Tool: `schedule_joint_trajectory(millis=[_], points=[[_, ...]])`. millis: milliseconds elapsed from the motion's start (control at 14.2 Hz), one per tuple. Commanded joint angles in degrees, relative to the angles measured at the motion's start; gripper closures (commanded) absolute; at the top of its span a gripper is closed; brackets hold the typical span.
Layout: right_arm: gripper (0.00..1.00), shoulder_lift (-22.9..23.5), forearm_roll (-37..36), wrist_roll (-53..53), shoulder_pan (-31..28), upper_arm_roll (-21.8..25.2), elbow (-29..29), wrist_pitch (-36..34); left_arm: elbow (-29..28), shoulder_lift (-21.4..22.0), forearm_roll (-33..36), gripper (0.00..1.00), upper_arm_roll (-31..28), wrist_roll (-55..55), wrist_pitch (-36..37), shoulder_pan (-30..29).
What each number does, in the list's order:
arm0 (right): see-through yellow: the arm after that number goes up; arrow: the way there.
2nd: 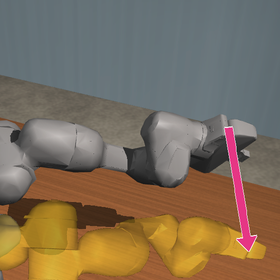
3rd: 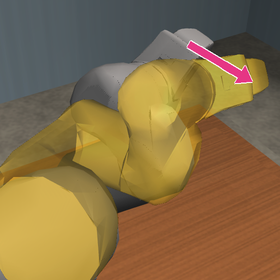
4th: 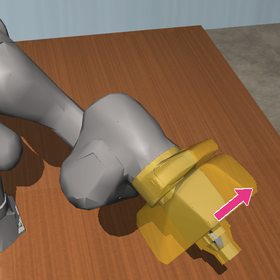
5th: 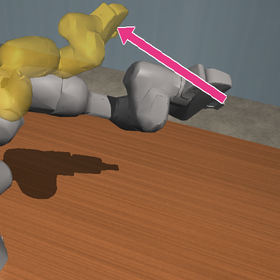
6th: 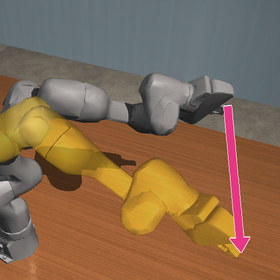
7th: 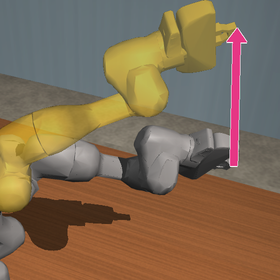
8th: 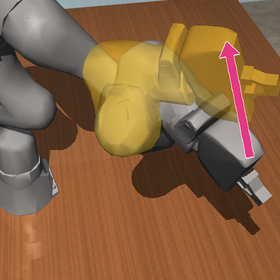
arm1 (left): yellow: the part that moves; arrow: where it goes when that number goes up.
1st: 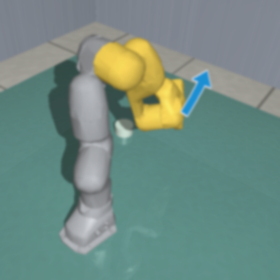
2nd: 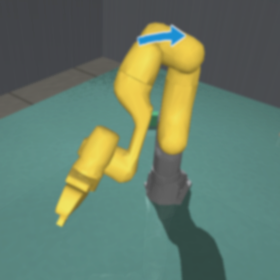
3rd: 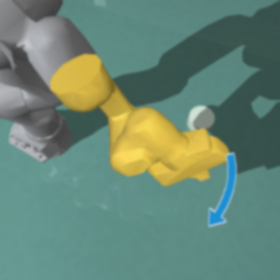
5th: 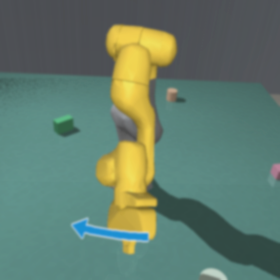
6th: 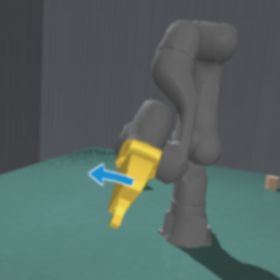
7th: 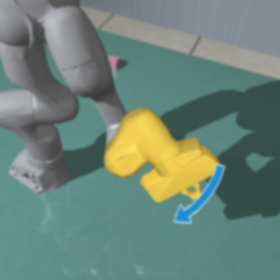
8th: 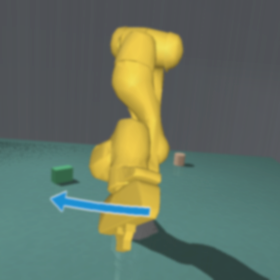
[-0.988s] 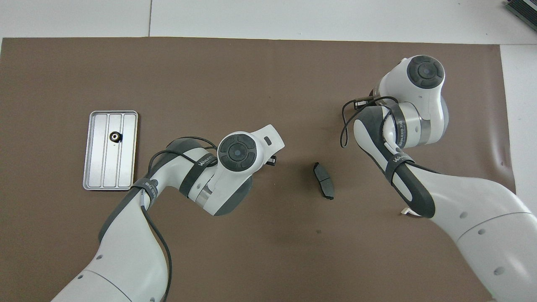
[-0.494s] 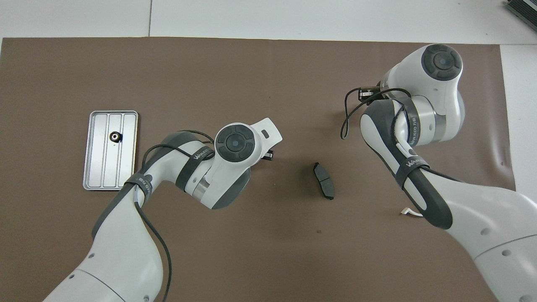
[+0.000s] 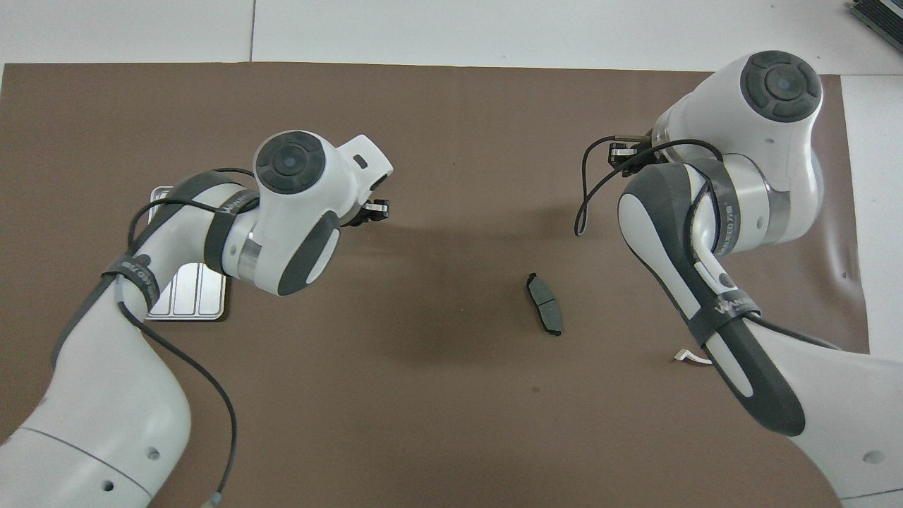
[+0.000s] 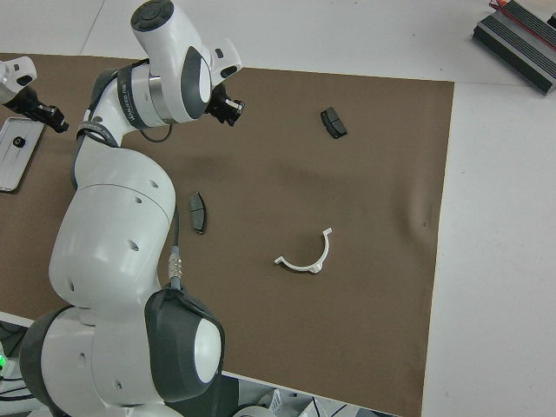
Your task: Pick bearing gear from pile to tray
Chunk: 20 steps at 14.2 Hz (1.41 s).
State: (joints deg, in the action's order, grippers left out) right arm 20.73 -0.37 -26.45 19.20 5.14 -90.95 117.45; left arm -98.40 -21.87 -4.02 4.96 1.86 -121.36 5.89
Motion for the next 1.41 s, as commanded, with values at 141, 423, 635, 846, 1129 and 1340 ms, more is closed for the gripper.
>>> schedule_joint_trajectory(millis=[141,423,635,846,1129,1340], points=[[1.00,2.4,3.6,-15.2,8.0,-0.6,-0.6,7.7,-4.3,3.5,-1.6,1.00,0.6,21.7,3.2,-12.5],[1.00,8.3,3.4,-25.0,15.5,-0.6,-0.2,12.8,-10.9,6.4,-1.4,1.00,0.4,26.2,2.4,-15.6],[1.00,10.7,3.5,-29.2,18.5,-0.6,-0.1,17.0,-15.6,8.3,-1.3,0.94,0.2,26.0,1.9,-16.0],[1.00,12.5,3.7,-30.9,21.3,-0.7,-0.7,19.6,-16.9,8.9,-1.3,0.40,0.2,25.7,2.1,-15.8],[0.31,12.4,3.5,-30.8,21.5,-0.6,-1.9,18.8,-16.0,9.2,-1.3,0.05,0.3,23.0,1.8,-14.6],[0.00,12.1,2.4,-31.0,21.6,-0.5,-1.8,18.1,-13.2,8.8,-1.0,0.09,0.2,7.9,1.6,-6.8]])
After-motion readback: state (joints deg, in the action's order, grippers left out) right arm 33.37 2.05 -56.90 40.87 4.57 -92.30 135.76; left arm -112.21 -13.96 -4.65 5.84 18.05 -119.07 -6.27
